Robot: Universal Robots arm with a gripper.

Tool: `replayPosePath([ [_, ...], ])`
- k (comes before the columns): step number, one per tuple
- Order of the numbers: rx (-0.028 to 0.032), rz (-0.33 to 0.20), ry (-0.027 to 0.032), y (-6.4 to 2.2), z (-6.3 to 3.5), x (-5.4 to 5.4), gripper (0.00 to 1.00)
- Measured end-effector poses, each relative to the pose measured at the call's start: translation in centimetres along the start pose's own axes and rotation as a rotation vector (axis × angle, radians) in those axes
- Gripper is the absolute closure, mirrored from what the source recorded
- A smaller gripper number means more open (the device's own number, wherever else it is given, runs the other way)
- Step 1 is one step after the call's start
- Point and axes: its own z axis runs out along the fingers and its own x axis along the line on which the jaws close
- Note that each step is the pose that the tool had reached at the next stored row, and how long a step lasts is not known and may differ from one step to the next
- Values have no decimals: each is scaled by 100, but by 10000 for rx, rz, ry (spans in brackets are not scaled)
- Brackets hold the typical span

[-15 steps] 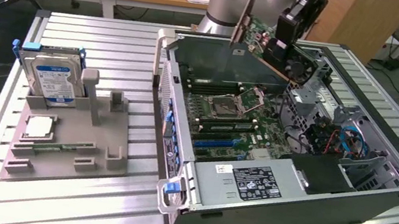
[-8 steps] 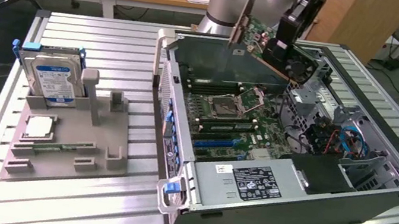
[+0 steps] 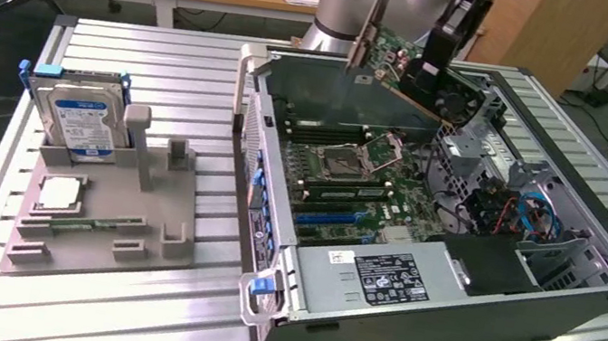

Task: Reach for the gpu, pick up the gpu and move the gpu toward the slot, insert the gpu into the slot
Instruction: 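Insert the gpu into the slot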

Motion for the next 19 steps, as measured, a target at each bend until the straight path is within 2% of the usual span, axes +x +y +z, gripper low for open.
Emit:
replayPosePath([
  [19, -36, -1319, 42, -10, 0, 10, 73],
])
